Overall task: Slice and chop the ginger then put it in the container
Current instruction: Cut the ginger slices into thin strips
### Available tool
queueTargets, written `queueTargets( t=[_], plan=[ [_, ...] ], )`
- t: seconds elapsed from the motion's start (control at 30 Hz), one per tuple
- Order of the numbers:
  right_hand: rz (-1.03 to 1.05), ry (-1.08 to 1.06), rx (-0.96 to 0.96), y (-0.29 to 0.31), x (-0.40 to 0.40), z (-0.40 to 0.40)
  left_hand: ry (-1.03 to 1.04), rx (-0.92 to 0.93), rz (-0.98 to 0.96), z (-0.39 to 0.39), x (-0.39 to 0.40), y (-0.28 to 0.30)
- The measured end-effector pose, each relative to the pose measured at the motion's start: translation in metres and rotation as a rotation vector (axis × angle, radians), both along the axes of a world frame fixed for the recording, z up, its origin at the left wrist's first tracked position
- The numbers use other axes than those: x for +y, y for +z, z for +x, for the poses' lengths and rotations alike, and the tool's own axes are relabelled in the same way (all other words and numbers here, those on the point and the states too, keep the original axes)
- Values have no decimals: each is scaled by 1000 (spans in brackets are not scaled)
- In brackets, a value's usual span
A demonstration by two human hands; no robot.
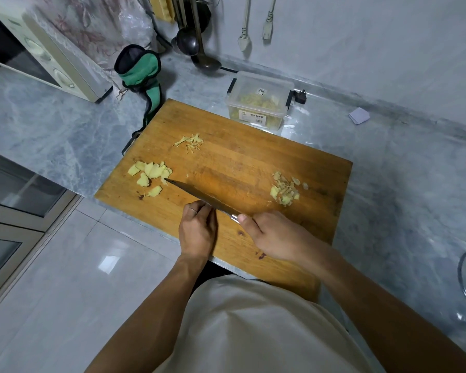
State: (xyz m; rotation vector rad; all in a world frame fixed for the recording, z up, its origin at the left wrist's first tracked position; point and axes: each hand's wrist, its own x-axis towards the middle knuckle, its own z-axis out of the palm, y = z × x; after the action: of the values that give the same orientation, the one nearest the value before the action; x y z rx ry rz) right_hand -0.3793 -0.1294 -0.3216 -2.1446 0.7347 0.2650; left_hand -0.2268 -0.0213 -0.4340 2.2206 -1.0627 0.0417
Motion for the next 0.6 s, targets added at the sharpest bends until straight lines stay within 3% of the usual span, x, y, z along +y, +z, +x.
queueTargets(
  t=[0.6],
  plan=[
    [-27,4,35,-7,-1,-1,4,-13,-13,2,1,-2]
  ],
)
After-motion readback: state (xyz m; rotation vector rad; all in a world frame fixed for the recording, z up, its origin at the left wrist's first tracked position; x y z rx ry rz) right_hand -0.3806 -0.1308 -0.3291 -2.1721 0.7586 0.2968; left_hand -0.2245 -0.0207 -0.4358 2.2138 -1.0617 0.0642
